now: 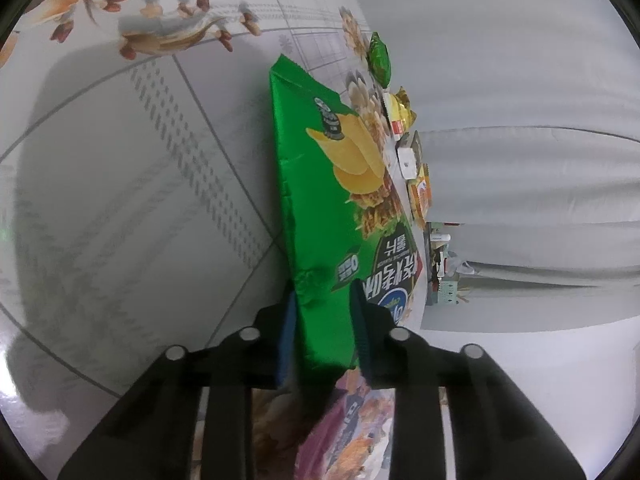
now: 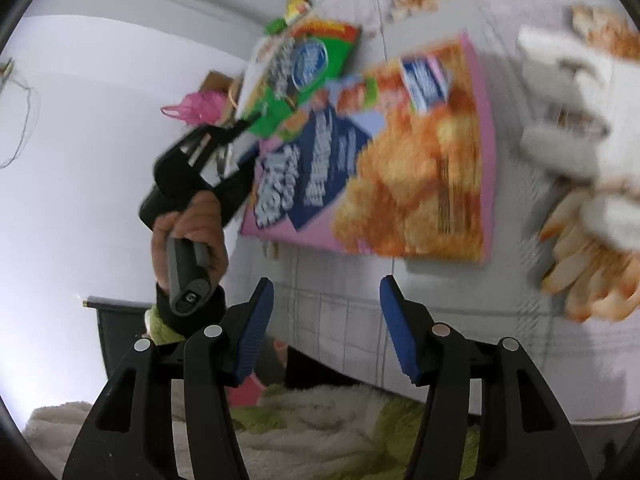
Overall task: Collect trash
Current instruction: 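Grasp the green chip bag with the left gripper, then grasp the pink snack bag with the right gripper while the left gripper holds the green bag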
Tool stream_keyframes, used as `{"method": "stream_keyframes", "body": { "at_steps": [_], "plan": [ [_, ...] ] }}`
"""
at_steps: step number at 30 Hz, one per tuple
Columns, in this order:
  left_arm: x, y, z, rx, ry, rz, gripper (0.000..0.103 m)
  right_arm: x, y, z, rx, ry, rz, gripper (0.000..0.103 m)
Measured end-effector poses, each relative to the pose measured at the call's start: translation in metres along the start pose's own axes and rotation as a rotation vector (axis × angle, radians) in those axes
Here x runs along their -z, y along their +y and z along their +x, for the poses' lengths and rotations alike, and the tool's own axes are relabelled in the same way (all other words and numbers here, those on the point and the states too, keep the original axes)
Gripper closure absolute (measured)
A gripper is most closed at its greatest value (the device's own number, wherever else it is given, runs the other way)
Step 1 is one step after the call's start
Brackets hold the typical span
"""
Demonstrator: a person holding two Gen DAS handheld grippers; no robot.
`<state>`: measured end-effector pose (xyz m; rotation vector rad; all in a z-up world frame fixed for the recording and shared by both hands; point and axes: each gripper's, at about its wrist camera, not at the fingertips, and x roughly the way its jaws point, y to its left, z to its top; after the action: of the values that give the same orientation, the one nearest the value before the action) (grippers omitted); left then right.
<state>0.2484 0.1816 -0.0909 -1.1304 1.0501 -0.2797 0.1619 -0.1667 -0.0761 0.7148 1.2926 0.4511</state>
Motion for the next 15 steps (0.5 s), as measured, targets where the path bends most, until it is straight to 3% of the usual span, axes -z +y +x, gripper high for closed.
{"method": "stream_keyframes", "body": {
  "at_steps": [3, 7, 15],
  "plan": [
    [0.003, 0.000, -0.004, -0.008, -0.011, 0.034, 0.091, 0.000, -0.002, 0.007, -0.006, 0.016, 0.027, 0.049],
    [0.008, -0.008, -0.011, -0.036, -0.023, 0.094, 0.092, -0.008, -0.014, 0.005, 0.002, -0.004, 0.101, 0.049],
    [0.028, -0.023, -0.043, -0.131, -0.108, 0.289, 0.093, -0.019, -0.042, 0.002, -0.102, -0.029, 0.241, 0.051]
  ]
}}
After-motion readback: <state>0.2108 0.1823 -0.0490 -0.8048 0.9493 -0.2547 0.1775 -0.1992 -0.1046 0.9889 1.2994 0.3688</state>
